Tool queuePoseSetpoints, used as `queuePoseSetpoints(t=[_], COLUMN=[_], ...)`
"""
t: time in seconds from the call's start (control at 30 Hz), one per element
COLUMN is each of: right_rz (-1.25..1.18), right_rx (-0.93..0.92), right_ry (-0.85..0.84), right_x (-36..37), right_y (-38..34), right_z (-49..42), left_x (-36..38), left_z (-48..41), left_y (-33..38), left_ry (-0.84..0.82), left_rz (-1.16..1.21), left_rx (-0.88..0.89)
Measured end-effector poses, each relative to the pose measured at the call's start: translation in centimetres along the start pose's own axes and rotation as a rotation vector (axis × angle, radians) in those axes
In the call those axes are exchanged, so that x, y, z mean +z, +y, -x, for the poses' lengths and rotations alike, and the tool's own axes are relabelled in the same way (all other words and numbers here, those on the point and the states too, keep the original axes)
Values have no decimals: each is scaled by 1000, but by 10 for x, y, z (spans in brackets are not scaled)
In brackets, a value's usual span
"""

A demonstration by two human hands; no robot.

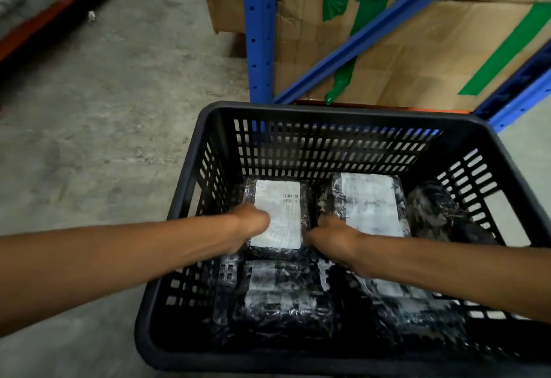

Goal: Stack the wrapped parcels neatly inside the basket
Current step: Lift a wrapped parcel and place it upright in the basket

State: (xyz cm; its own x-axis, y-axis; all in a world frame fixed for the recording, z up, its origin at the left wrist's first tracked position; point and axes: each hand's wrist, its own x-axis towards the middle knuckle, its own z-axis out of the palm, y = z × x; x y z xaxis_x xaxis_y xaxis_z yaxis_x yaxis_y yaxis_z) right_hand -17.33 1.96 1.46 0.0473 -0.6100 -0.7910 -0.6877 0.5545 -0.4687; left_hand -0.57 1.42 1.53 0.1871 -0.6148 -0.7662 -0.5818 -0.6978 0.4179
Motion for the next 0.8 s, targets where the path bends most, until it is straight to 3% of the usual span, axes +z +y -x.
queuePoseSetpoints(t=[0.13, 0.23, 0.33, 0.5, 0.57, 0.7, 0.8], right_rz=[-99, -129, -164, -172, -225, -220, -334], right_rx=[167, 193, 146, -47, -101, -177, -183], right_ry=[-166, -193, -173, -352, -295, 35, 87], right_x=[22, 32, 27, -19, -40, -60, -65], right_y=[27, 33, 32, 24, 21, 11, -7], right_z=[31, 38, 40, 50, 52, 44, 33], left_x=[18, 28, 20, -26, -37, -25, -18], left_z=[30, 47, 55, 51, 49, 55, 55], left_y=[-42, -52, -53, -44, -40, -38, -30], left_ry=[-79, -191, -216, -96, -34, -44, -58], left_rz=[-89, -39, 55, 310, 371, 413, 501], left_rx=[-57, -81, -67, -15, 47, 215, 313])
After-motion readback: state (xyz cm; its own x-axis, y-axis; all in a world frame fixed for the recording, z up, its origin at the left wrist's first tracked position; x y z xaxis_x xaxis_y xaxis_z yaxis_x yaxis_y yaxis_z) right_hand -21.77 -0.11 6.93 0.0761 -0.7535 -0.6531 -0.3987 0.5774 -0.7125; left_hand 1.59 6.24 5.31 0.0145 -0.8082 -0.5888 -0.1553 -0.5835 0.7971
